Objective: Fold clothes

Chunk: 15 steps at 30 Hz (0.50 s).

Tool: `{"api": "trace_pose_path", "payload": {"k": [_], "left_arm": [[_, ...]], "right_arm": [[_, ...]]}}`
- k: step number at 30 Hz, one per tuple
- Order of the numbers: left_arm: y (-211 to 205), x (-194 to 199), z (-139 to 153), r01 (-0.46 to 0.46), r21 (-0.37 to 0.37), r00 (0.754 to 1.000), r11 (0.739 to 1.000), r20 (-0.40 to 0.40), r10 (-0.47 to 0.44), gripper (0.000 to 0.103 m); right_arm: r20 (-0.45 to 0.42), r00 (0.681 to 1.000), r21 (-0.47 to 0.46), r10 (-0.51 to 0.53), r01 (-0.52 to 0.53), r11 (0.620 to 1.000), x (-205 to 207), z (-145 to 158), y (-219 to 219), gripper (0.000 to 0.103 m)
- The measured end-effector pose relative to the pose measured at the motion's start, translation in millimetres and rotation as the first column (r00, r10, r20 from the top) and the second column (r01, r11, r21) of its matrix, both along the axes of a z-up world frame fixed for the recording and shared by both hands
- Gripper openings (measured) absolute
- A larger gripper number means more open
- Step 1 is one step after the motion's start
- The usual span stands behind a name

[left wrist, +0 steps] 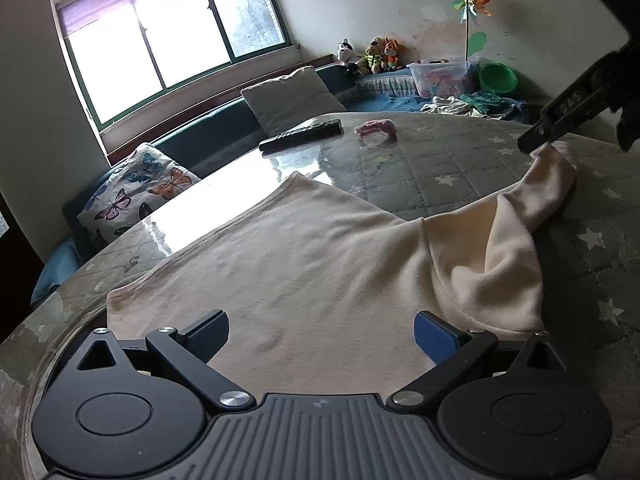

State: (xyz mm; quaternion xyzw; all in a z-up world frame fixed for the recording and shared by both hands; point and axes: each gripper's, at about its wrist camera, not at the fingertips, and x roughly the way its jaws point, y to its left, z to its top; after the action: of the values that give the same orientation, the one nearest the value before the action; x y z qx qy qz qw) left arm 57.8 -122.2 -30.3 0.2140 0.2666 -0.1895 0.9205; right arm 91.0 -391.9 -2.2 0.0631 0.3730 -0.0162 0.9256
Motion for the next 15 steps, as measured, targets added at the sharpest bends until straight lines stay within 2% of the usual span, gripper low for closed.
{"api": "trace_pose_path", "payload": {"k": [5,8,11,15], "left_arm": [[2,-1,-1,-0.001,-0.008,1.000,1.000,-0.005,0.001,0.102],[1,-1,-1,0.001,-0.012,1.000,1.000,-0.006,-0.001,0.102],[2,0,-1,0.001,-0.018,1.000,1.000,-0.008,-0.001,0.102],[3,0,-2,0.002,-0.022,1.000,1.000,-0.009,-0.002,0.103]], "right_arm": [[-0.050,0.999,-0.029,0.003,-0.004,1.000,-2,-6,3,0.028],[-0.058,0.998,-0.032,-0.004,0.002,0.999,-14,-4,0,0.012],[-0.060,0.998,-0.030,-0.027,0.025,0.999,-29,-2,-5,0.008],[-0.068,0.995,-0.015,-0.070,0.069,0.998,-48,-3,-11,0.007]]}}
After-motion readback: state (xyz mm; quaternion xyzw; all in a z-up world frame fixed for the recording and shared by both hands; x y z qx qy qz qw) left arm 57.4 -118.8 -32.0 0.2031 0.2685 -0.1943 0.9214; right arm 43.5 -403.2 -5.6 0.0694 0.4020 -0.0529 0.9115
